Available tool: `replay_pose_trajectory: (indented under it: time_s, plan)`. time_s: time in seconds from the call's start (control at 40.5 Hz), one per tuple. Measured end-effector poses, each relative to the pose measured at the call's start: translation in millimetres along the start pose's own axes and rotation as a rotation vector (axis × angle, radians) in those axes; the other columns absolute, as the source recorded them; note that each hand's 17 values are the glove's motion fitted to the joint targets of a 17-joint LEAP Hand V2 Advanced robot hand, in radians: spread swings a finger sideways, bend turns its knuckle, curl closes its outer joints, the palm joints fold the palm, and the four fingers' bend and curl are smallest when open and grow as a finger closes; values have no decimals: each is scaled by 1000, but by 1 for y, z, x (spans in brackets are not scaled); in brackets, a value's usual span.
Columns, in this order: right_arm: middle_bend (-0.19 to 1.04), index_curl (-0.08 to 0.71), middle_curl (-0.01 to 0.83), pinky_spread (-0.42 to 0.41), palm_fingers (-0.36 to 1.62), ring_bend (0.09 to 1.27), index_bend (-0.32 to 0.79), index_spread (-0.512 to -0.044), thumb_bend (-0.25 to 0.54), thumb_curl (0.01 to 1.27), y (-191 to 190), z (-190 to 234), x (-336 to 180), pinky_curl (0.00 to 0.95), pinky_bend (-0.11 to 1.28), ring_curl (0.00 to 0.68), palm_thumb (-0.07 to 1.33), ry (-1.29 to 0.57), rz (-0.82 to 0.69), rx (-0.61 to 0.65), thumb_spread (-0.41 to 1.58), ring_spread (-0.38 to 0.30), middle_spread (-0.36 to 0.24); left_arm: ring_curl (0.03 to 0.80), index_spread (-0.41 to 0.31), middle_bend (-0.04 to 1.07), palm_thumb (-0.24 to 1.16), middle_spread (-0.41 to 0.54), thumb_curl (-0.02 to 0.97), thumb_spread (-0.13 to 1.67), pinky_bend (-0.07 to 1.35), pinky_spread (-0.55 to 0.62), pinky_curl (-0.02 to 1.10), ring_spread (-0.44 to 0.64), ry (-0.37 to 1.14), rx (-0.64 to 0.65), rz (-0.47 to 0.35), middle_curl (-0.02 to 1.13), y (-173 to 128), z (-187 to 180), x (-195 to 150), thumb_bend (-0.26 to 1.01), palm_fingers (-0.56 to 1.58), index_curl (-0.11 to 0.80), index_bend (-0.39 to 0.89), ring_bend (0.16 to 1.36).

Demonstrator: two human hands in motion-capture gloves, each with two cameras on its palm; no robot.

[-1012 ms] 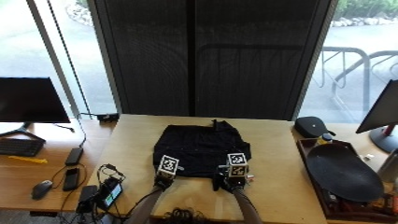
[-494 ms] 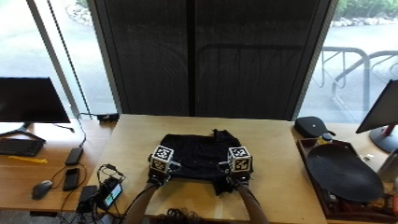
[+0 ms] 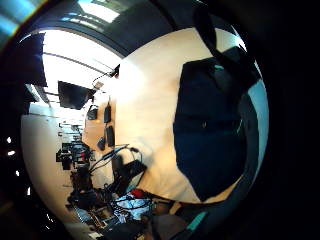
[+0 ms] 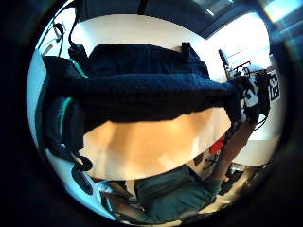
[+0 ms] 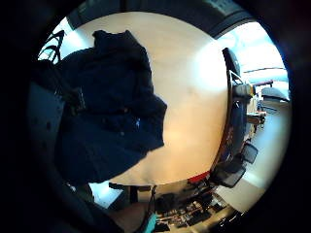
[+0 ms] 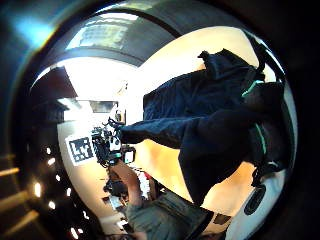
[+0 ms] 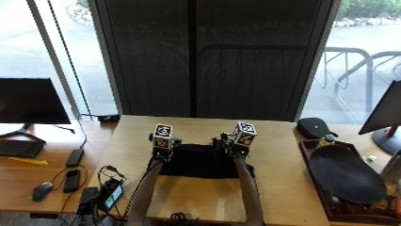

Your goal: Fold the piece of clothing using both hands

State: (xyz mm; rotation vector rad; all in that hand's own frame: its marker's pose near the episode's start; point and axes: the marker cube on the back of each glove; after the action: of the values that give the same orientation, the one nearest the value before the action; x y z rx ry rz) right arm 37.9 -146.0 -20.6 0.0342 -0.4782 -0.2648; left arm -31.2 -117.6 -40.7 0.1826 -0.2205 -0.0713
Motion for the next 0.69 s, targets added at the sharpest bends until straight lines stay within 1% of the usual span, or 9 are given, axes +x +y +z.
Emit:
replay_pose_trajectory:
  time_s: [0.074, 0.148, 0.222, 0.37, 0.444, 0.494, 0.518, 0.617, 0.691]
  plan:
    - [414, 344, 487, -197, 1161, 686, 156, -260, 81, 371, -22, 8, 24, 366, 444, 468, 1138, 88, 185, 22, 1138, -210, -152, 443, -314, 569, 747, -358, 336, 1240, 64, -43, 170, -379, 17, 22, -9, 540, -19, 13, 10, -1, 1149, 506, 250, 757]
    - [391, 346, 484, -196, 1166, 679, 146, -255, 85, 373, -46, 16, 31, 371, 453, 470, 1154, 57, 139, 111, 1154, -207, -149, 443, -313, 595, 754, -355, 329, 1273, 59, -13, 149, -366, -2, -29, -16, 549, -24, 33, 15, 0, 1110, 515, 264, 740]
    - [371, 344, 481, -208, 1182, 686, 134, -253, 82, 378, -61, 29, 34, 377, 466, 475, 1167, 10, 109, 133, 1145, -211, -144, 442, -310, 610, 755, -355, 320, 1305, 64, 11, 131, -356, -71, -48, -58, 555, -28, 54, 9, -2, 1090, 524, 281, 720]
    - [343, 346, 478, -227, 1196, 694, 139, -251, 62, 385, -78, 54, 37, 385, 477, 481, 1180, 0, 67, 130, 1099, -212, -139, 434, -307, 629, 755, -351, 308, 1346, 75, 44, 101, -346, 15, -54, -104, 562, -34, 83, 17, -3, 1076, 534, 295, 681]
    - [348, 352, 482, -212, 1174, 689, 153, -250, 48, 385, -76, 56, 45, 383, 447, 483, 1178, 74, 142, 108, 1084, -208, -139, 433, -306, 633, 756, -346, 304, 1359, 76, 54, 88, -339, 14, -22, -107, 564, -41, 90, 14, -4, 1074, 538, 297, 668]
    - [344, 355, 484, -210, 1173, 689, 153, -250, 44, 387, -72, 56, 50, 384, 439, 486, 1184, 113, 214, 89, 1078, -208, -139, 431, -306, 635, 756, -344, 301, 1366, 80, 59, 81, -337, 28, -64, -106, 564, -36, 93, 15, -4, 1072, 539, 298, 658]
    - [347, 357, 486, -203, 1167, 684, 156, -250, 42, 387, -72, 56, 48, 381, 426, 486, 1186, 94, 200, 87, 1075, -208, -139, 430, -306, 634, 756, -343, 300, 1369, 80, 62, 77, -335, 35, -91, -107, 564, -33, 94, 15, -4, 1075, 542, 301, 654]
    - [342, 362, 487, -195, 1164, 676, 155, -254, 37, 390, -81, 53, 31, 383, 411, 488, 1200, -43, -23, 159, 1070, -204, -141, 429, -305, 633, 756, -340, 295, 1378, 84, 68, 64, -333, 44, -140, -115, 564, -28, 95, 16, -5, 1076, 545, 300, 643]
    - [346, 364, 491, -172, 1145, 670, 149, -254, 37, 393, -73, 45, 34, 382, 389, 489, 1213, 25, 31, 177, 1074, -202, -139, 428, -305, 633, 756, -342, 292, 1383, 87, 71, 57, -332, 47, -124, -122, 563, -27, 93, 15, -5, 1076, 547, 299, 632]
